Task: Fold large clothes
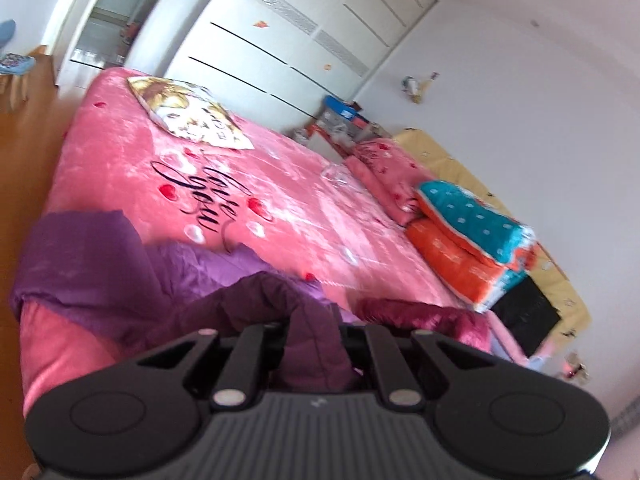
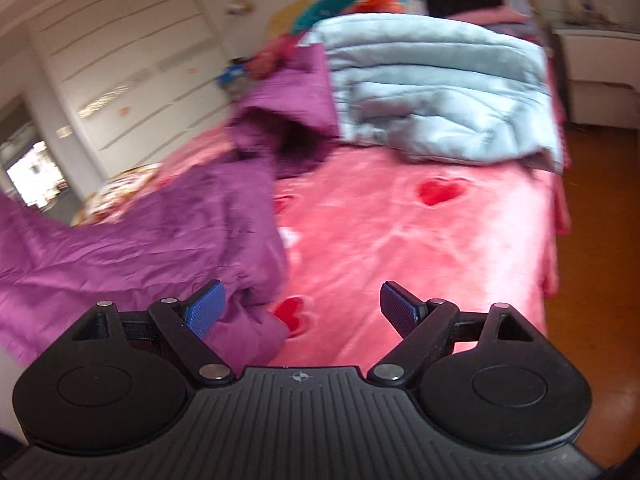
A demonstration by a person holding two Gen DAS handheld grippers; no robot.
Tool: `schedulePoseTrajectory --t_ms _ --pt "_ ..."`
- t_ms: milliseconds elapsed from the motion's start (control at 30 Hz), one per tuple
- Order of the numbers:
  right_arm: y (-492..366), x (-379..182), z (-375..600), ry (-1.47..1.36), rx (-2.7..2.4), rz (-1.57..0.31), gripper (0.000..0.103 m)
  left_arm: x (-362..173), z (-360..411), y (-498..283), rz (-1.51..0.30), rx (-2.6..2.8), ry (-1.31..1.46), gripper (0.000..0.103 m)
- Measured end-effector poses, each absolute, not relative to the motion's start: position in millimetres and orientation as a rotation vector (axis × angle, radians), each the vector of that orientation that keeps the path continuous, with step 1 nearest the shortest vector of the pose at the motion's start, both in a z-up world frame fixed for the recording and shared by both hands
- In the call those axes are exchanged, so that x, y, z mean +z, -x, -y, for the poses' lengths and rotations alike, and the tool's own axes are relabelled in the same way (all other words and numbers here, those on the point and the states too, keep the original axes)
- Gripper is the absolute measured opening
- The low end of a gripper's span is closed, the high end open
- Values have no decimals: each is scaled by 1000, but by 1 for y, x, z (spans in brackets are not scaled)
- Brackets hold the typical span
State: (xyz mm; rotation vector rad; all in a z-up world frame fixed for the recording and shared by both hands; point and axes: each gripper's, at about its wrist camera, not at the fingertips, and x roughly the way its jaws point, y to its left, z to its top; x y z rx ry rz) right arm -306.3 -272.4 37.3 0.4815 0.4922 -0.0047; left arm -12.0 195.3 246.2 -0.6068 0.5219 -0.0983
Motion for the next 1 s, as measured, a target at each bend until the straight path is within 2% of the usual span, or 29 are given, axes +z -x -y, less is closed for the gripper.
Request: schedulePoseTrajectory --t_ms 200,400,633,667,700,767,800,833,867,933,1000 --pt "309 38 253 -419 233 -533 103 248 -197 -15 -525 -27 573 7" --pt "285 23 199 -177 313 -657 103 243 -198 -24 -535 -6 549 7" --pt "243 8 169 -62 203 -637 103 238 -208 -26 -554 13 529 7" --pt "238 8 169 -65 191 -620 100 236 -210 -25 -557 16 525 7" --pt "235 9 168 -69 182 -601 97 234 -212 -24 -560 19 522 7" --pt "228 12 166 -100 182 -558 60 231 -214 -22 -568 22 513 7" --pt "225 13 167 -111 182 -548 53 229 -215 -20 -573 21 505 7" --pt "222 15 166 -108 167 -545 40 227 -215 -19 -579 19 499 7" --pt "218 16 165 -101 155 -547 32 226 -215 -16 -585 17 491 7" --pt "216 18 172 -121 143 -550 24 223 -216 -10 -594 12 481 7" --pt "217 26 176 -151 137 -540 19 220 -217 -1 -602 1 473 7"
